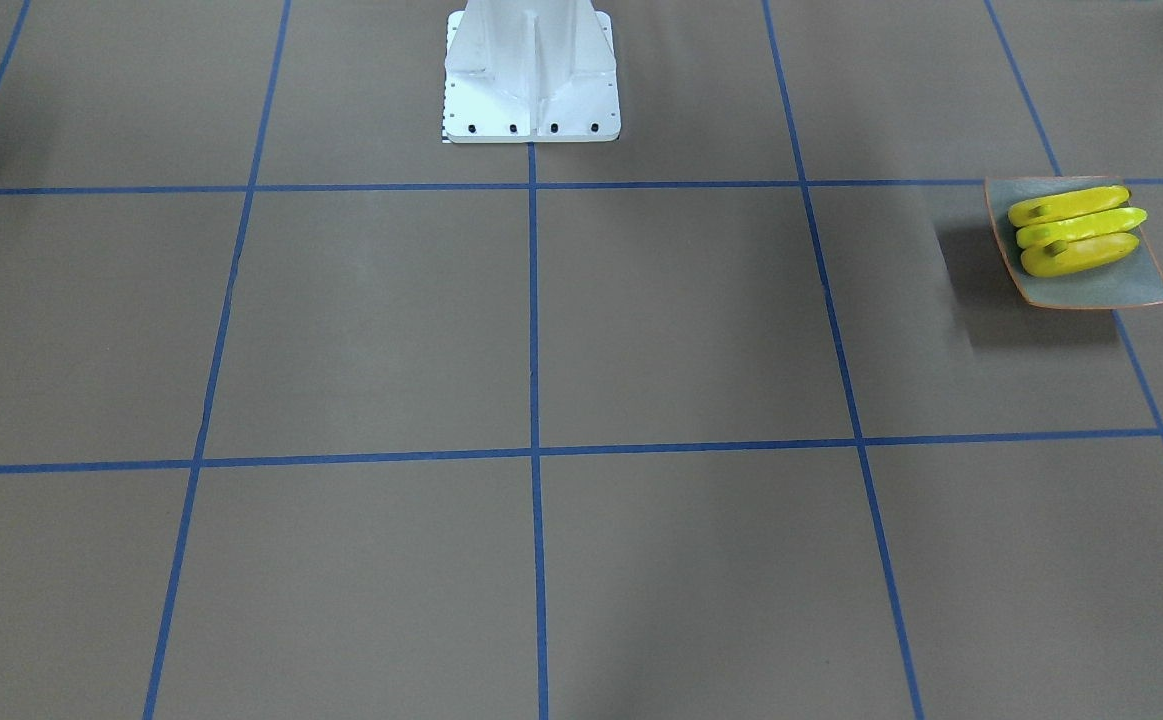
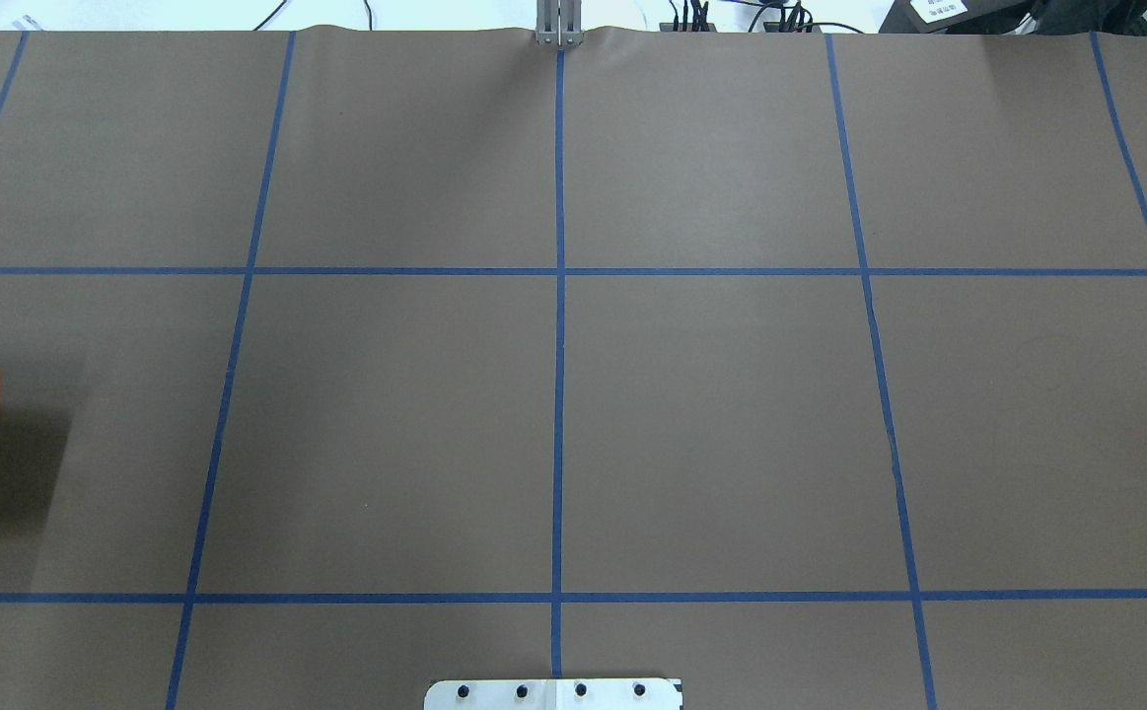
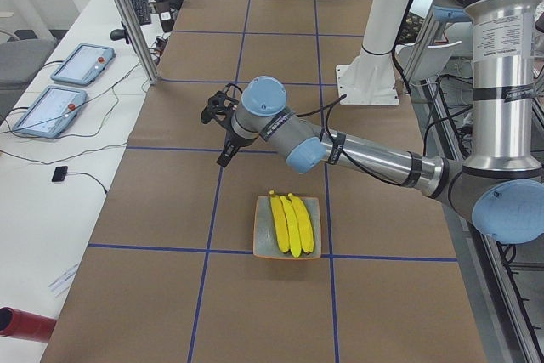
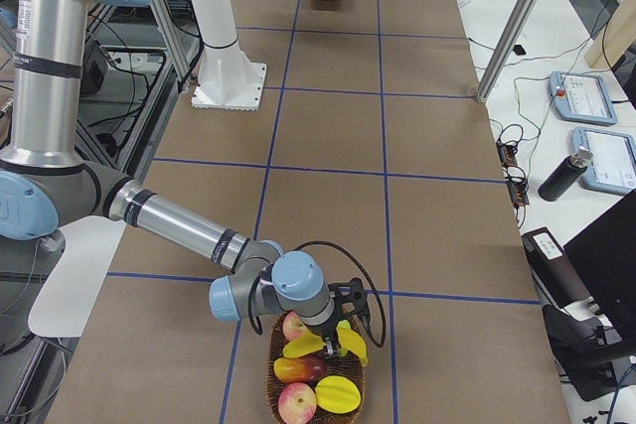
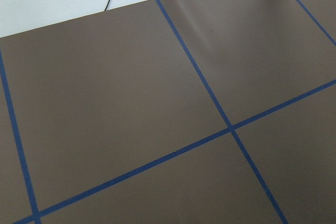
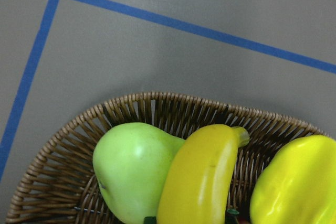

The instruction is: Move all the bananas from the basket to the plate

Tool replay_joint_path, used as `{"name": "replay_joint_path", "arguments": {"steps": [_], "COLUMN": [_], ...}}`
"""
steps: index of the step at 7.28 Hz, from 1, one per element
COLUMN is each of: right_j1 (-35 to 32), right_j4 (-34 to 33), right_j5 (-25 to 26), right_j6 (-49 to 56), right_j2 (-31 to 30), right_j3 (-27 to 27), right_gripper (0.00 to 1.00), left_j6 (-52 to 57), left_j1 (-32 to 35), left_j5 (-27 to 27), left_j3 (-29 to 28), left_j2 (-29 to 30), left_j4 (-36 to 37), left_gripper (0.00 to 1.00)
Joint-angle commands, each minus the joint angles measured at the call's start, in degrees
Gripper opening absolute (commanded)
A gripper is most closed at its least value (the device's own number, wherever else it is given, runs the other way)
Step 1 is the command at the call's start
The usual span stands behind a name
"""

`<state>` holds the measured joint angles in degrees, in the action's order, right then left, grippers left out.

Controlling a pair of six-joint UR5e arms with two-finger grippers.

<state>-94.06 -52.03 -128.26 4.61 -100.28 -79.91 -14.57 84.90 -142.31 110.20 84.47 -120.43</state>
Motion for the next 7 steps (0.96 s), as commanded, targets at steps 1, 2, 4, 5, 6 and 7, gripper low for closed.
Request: {"name": "replay_joint_path", "arguments": {"steps": [1,2,4,5,6,7], "right_j1": [-0.9,0.1,6.0,8.7,12.2,17.0], "right_j4": [-3.0,-3.2,-2.5,-2.4,-2.4,-2.3], "right_j5": [-0.5,-1.0,-2.8,-2.8,-2.8,-2.4], "right_j6": [-1.4,-4.1,-17.6,-23.3,-29.8,-38.5], "right_j2": [3.3,5.8,11.4,14.3,16.0,16.8], "right_j3": [-2.7,-2.6,-2.8,-3.3,-5.6,-9.4], "right_gripper": [0.0,0.0,0.0,0.0,0.0,0.0], "left_j6": [-0.2,-1.9,-10.9,-17.5,-25.9,-33.0], "left_j1": [-0.1,-0.1,-3.7,-6.2,-9.4,-13.3], "left_j5": [-0.1,-0.1,0.1,0.1,0.1,0.6], "left_j3": [-0.1,-0.1,0.3,0.4,0.3,0.0], "left_j2": [0.0,0.2,0.8,1.5,3.2,5.4], "left_j4": [0.1,-0.2,-4.6,-8.8,-13.9,-17.8], "left_gripper": [0.99,0.99,1.0,1.0,1.0,1.0]}}
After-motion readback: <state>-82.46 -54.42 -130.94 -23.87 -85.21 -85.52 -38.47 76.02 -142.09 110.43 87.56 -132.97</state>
